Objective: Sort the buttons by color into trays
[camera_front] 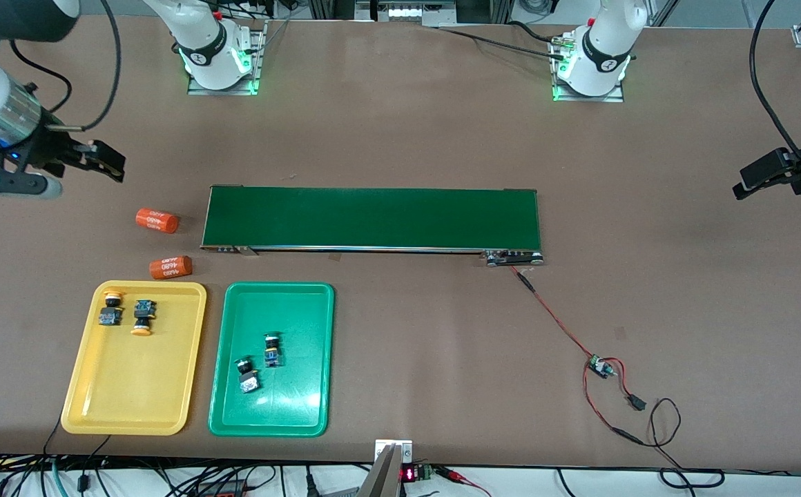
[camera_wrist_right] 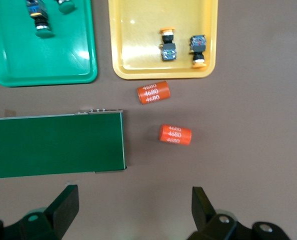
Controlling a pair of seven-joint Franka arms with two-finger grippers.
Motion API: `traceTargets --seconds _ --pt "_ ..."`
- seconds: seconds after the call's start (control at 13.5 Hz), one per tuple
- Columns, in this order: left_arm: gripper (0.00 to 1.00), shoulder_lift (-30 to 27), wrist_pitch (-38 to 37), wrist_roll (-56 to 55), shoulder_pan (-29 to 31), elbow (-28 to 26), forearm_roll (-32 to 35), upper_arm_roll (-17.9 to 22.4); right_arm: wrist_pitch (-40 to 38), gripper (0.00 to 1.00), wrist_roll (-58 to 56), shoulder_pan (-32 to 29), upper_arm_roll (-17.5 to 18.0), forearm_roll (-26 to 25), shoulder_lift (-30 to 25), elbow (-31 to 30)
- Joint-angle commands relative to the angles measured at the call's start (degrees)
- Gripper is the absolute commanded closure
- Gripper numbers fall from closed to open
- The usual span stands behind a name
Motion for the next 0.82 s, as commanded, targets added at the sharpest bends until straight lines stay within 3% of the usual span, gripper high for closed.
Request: traceTargets --seconds 0.0,0.59,0.74 --pt "0.0 0.62 -0.54 0.93 -0.51 1.51 0.77 0.58 -2.7 0.0 0.16 -0.53 -1.89 1.2 -0.66 -0.52" --pt "0.0 0.53 0.96 4.27 -0.42 0.81 0.95 0.5 -7.55 0.0 -3.07 1.75 -4.8 4.36 -4.95 -1.22" --pt "0.0 0.27 0.52 4.27 -0.42 -0.16 0.95 0.5 -8.16 0.0 -4.68 4.28 -7.51 5.25 -5.75 -1.49"
